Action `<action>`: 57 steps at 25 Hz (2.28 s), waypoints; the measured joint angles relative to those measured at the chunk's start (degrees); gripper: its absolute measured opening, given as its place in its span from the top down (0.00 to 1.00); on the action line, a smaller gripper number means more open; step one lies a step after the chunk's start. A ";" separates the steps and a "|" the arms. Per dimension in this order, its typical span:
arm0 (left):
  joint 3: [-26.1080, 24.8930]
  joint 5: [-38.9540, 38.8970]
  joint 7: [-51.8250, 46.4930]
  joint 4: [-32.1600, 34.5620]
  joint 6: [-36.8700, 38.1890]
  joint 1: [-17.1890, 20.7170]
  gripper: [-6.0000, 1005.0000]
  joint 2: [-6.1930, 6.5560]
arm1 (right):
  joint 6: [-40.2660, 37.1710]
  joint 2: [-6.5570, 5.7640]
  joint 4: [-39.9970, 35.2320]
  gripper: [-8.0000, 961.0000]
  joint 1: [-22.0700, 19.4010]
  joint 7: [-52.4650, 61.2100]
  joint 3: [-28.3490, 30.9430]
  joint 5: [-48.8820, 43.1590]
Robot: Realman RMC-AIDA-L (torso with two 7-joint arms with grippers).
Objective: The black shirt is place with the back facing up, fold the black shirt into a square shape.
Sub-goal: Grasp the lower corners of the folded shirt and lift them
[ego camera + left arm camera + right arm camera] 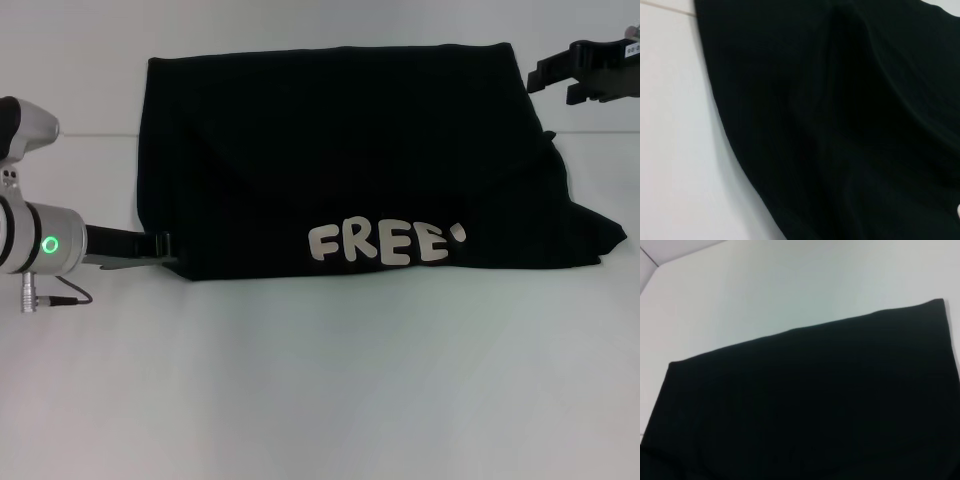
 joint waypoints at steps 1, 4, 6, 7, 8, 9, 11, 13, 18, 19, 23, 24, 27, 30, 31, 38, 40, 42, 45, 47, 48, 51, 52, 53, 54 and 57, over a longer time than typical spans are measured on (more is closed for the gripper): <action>-0.20 -0.07 0.00 0.00 0.89 -0.17 0.95 0.25 | -0.49 -0.09 -0.05 0.33 -0.14 -0.08 -0.09 -0.01; -1.89 -0.21 0.13 -0.07 3.67 -0.83 1.00 1.02 | -2.32 -0.35 -0.17 0.33 -0.69 -1.20 -0.28 -0.03; -4.65 -0.28 0.45 -0.20 5.80 -1.35 1.00 1.69 | -4.98 -0.80 -0.18 0.33 -1.85 -3.45 -0.33 -0.07; -5.61 -0.32 0.47 -0.22 6.53 -1.56 1.00 1.97 | -4.98 -0.80 -0.18 0.33 -1.85 -3.45 -0.33 -0.07; -6.56 -0.35 0.46 -0.22 7.02 -1.73 1.00 2.32 | -5.84 -1.03 -0.16 0.33 -2.33 -4.04 -0.35 -0.12; -6.81 -0.36 0.42 -0.23 7.20 -1.83 1.00 2.42 | -6.56 -1.32 -0.07 0.33 -3.02 -4.60 -0.37 -0.17; -7.24 -0.39 0.15 -0.22 7.02 -1.98 1.00 2.68 | -7.43 -1.68 0.18 0.33 -4.49 -5.15 -0.41 -0.49; -7.30 -0.40 0.05 -0.18 6.50 -2.03 1.00 2.69 | -7.73 -1.75 0.34 0.33 -6.16 -5.62 -0.46 -1.27; -6.96 -0.48 0.02 -0.43 4.76 -2.38 1.00 2.49 | -6.50 -0.93 0.18 0.33 -10.25 -8.77 0.28 -1.49; -6.99 -0.48 0.02 -0.43 4.59 -2.42 1.00 2.48 | -6.28 -0.66 0.08 0.33 -10.98 -9.84 0.54 -1.06; -7.21 -0.51 0.01 -0.43 4.41 -2.70 1.00 2.56 | -6.12 -0.05 0.29 0.31 -12.96 -14.60 4.19 1.76; -7.23 -0.51 0.01 -0.43 4.39 -2.76 1.00 2.59 | -5.97 0.00 0.34 0.31 -13.29 -15.24 5.25 2.26; -7.24 -0.51 0.01 -0.43 4.37 -2.86 1.00 2.58 | -4.76 0.10 0.53 0.27 -13.79 -15.63 6.19 1.98; -7.25 -0.52 0.01 -0.43 3.97 -2.98 1.00 2.42 | -2.28 0.60 1.46 0.22 -13.72 -15.17 5.57 -0.60; -7.27 -0.52 0.01 -0.43 3.81 -2.98 1.00 2.39 | -1.22 0.92 2.07 0.20 -13.51 -15.11 5.53 -1.24; -7.36 -0.52 0.01 -0.43 3.46 -2.91 1.00 2.36 | 2.29 2.80 3.60 0.08 -12.82 -15.44 5.54 -1.46; -7.38 -0.52 0.01 -0.43 3.41 -2.82 1.00 2.36 | 2.33 3.00 3.58 0.06 -12.64 -15.40 5.59 -1.33; -7.38 -0.52 0.01 -0.43 3.28 -2.76 1.00 2.33 | 2.60 3.08 3.61 0.05 -12.47 -15.36 5.65 -1.31; -7.39 -0.52 0.01 -0.43 2.88 -2.69 1.00 2.28 | 4.09 3.54 4.33 0.04 -12.35 -15.37 5.60 -1.30; -7.39 -0.52 0.01 -0.43 2.72 -2.68 1.00 2.28 | 6.10 3.86 5.96 0.04 -11.99 -15.49 5.59 -1.32; -7.39 -0.52 0.01 -0.43 2.68 -2.67 1.00 2.28 | 7.26 4.00 6.92 0.04 -11.72 -15.55 5.58 -1.36; -7.39 -0.61 0.01 -0.43 2.62 -2.66 1.00 2.28 | 9.76 4.52 8.97 0.04 -10.86 -16.11 5.48 -1.39; -7.39 -0.74 0.02 -0.43 2.61 -2.66 1.00 2.29 | 10.08 4.71 9.24 0.04 -10.65 -16.42 5.46 -1.38; -7.39 -0.89 0.03 -0.43 2.61 -2.65 1.00 2.29 | 10.42 4.97 9.54 0.05 -10.34 -16.79 5.42 -1.38; -7.39 -0.96 0.03 -0.43 2.60 -2.64 1.00 2.29 | 10.79 5.25 9.79 0.05 -9.96 -17.13 5.36 -1.40; -7.39 -1.00 0.03 -0.43 2.41 -2.62 1.00 2.29 | 11.74 5.77 10.41 0.05 -9.27 -17.44 4.44 -1.41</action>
